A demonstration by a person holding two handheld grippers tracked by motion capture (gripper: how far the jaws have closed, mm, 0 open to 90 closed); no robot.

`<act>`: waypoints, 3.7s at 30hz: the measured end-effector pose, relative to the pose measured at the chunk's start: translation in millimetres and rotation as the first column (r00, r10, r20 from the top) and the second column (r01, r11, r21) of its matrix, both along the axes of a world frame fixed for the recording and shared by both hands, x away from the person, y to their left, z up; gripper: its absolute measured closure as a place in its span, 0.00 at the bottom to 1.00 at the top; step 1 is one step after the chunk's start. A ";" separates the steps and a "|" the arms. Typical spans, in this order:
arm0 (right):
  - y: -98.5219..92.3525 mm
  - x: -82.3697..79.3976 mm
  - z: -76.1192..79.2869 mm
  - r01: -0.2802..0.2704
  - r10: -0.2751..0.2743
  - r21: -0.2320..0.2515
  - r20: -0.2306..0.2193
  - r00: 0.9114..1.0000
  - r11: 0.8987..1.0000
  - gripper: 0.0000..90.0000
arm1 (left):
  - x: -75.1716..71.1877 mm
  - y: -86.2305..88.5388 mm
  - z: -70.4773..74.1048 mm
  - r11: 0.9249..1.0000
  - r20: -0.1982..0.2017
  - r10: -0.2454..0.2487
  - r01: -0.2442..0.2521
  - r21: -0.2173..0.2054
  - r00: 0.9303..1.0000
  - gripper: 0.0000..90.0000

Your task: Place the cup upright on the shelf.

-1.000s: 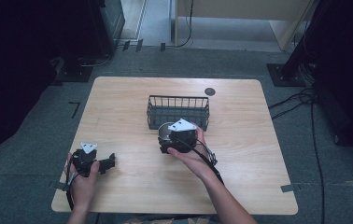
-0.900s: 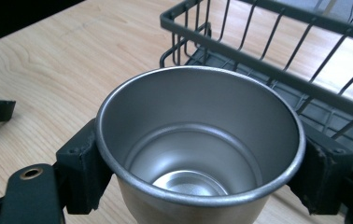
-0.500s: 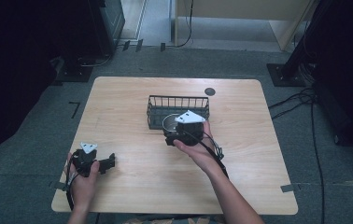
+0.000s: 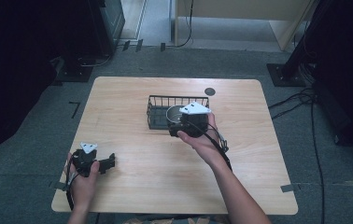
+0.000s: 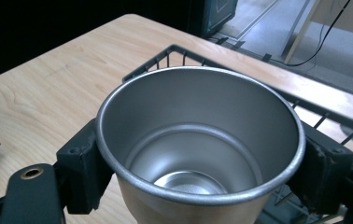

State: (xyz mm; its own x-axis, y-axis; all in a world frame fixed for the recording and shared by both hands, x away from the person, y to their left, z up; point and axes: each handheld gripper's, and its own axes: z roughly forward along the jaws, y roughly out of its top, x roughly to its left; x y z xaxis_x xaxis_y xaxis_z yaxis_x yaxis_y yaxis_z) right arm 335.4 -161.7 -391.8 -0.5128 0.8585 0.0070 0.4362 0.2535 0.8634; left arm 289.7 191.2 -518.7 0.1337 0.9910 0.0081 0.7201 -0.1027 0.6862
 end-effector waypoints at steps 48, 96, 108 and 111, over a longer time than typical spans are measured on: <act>-41.3 85.6 -9.4 0.198 -0.198 -0.044 0.007 0.980 0.979 0.21 | 0.0 0.0 0.1 1.000 -0.002 0.000 0.000 0.001 1.000 0.00; -63.1 64.7 -33.0 0.162 -0.165 -0.043 -0.056 0.985 0.986 0.05 | 0.0 0.1 0.1 1.000 -0.002 -0.001 0.001 0.001 1.000 0.00; -70.0 48.1 -24.3 0.146 -0.148 -0.043 -0.051 0.988 0.988 0.02 | 0.0 0.0 0.1 1.000 -0.002 -0.001 0.001 0.001 1.000 0.00; -73.9 44.1 -22.9 0.149 -0.151 -0.040 -0.045 0.987 0.988 0.01 | 0.0 0.0 0.1 1.000 -0.001 0.000 0.000 0.001 1.000 0.00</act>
State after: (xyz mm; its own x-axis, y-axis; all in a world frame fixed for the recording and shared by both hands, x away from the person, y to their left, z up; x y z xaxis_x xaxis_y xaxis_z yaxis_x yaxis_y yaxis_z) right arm 379.5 -235.7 -414.7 -0.3778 0.9259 -0.0040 0.5120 0.2125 0.8323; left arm 289.7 191.2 -518.6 0.1341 0.9909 0.0093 0.7210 -0.1040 0.6851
